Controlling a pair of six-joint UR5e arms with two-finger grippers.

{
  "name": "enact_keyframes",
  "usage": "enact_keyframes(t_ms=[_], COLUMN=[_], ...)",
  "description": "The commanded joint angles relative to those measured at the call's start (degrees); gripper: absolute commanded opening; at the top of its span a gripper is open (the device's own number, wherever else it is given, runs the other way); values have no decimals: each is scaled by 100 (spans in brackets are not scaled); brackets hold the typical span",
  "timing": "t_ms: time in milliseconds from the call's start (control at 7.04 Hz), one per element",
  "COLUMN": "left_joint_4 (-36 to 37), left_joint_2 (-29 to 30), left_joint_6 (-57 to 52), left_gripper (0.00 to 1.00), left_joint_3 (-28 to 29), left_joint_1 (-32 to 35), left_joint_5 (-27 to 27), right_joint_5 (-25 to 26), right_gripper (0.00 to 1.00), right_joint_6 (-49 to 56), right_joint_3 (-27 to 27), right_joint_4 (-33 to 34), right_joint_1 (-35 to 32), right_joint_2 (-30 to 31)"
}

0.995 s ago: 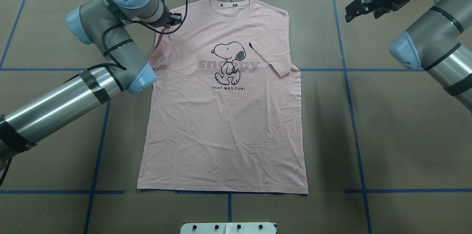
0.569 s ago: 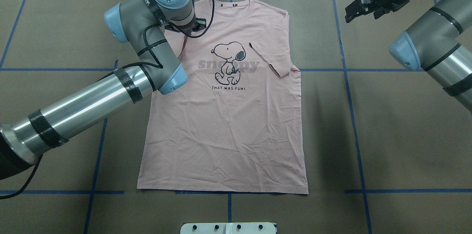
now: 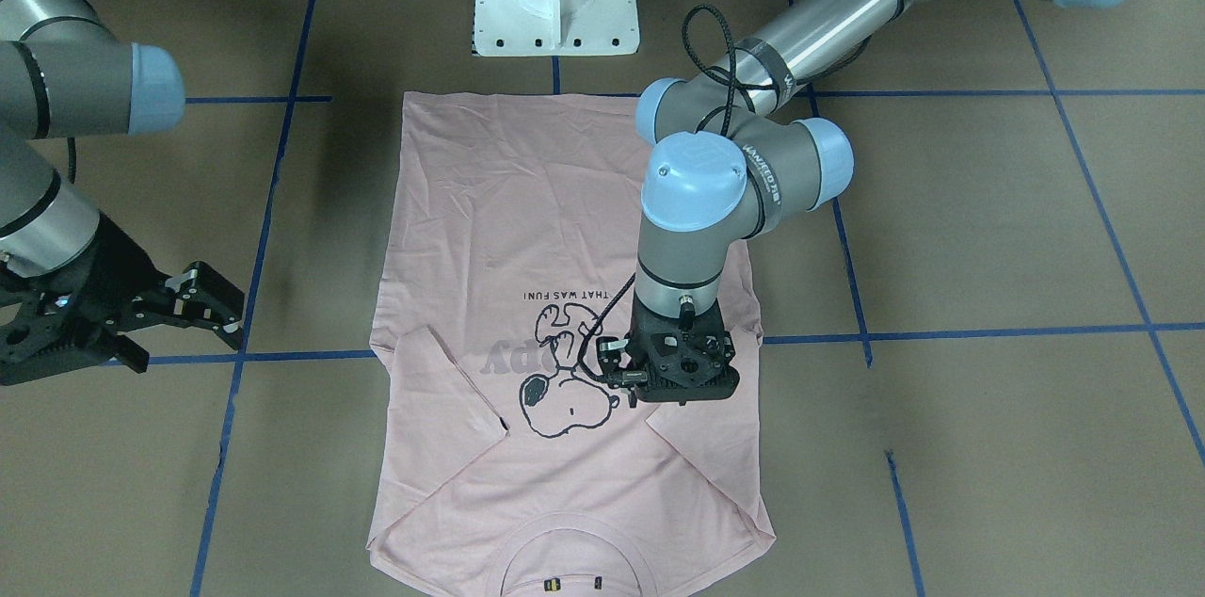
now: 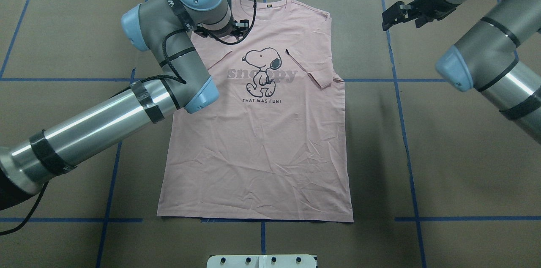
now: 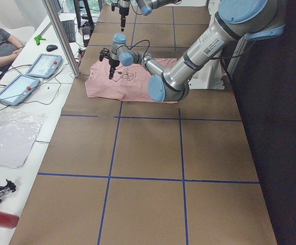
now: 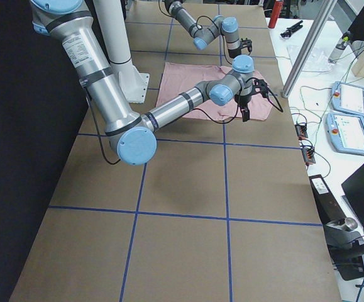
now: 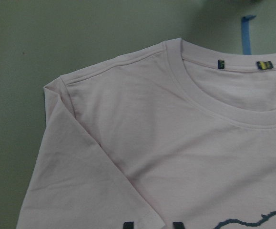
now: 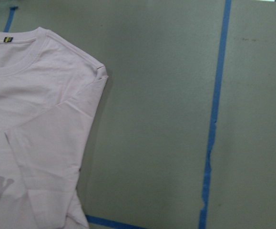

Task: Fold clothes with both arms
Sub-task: 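Fold the sleeve nearest the left gripper inward across the shirt, then move both grippers to the shirt hem nearest the robot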

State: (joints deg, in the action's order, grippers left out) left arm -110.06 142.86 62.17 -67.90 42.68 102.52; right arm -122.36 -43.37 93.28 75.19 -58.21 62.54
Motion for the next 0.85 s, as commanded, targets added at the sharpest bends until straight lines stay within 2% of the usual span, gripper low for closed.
enact_keyframes(t_ms=[0, 142, 426, 569, 711], left_joint_4=[2, -59, -86, -95, -86], left_joint_2=[-878, -1370, -2407, -2873, -3113], left_joint_6=[-3, 14, 102, 685, 1126], left_gripper=[100, 100, 100, 100, 100], left_joint_3=[-1360, -2080, -3390, -4015, -4386], left_joint_1=[-5, -93, -610, -847, -1215], left_joint_5=[321, 339, 286, 260, 147], right_joint_5=[693, 1131, 1879, 2404, 3132], right_gripper=[100, 100, 100, 100, 100], right_joint_6=[-1378, -2002, -3336, -3997, -4447], right_joint_3=[645, 1170, 2434, 2919, 3072], right_joint_4=[49, 57, 49, 49, 49], right_joint_1=[860, 1378, 2450, 3056, 3671], right_joint_2=[65, 422, 1554, 1995, 2243])
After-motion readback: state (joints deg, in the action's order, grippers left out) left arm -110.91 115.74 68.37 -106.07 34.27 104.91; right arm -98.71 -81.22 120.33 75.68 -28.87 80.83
